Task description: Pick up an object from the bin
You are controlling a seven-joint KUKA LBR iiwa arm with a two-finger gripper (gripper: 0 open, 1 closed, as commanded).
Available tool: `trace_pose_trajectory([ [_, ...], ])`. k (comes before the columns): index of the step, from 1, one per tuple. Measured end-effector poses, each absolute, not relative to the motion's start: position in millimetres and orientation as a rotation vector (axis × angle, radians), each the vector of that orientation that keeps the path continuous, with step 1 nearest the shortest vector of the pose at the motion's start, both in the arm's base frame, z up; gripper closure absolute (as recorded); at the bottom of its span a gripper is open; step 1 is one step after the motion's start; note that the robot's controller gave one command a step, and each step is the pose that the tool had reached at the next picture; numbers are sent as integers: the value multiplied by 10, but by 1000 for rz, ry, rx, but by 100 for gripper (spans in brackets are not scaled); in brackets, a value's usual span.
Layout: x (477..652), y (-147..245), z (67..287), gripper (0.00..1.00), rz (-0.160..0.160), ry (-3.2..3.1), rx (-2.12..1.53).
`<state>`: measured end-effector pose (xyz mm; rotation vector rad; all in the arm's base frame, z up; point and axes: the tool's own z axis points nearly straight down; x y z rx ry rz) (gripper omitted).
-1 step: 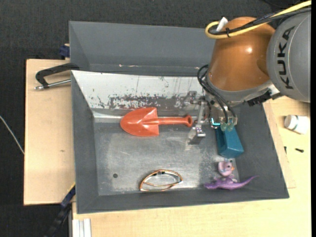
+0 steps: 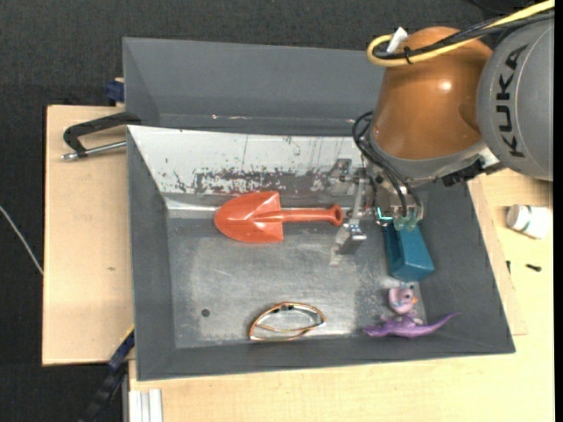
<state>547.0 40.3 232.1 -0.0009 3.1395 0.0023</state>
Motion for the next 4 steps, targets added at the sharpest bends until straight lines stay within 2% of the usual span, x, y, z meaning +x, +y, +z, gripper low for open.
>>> trace_pose_trajectory([
  [1, 5556, 413, 1986, 0, 1, 3131, -90],
  [2, 5780, 826, 2014, 0, -1, 3144, -54],
  [3, 5797, 1144, 1999, 0, 6, 3131, -81],
  [4, 5802, 1116, 1422, 0, 3, 3126, -232],
])
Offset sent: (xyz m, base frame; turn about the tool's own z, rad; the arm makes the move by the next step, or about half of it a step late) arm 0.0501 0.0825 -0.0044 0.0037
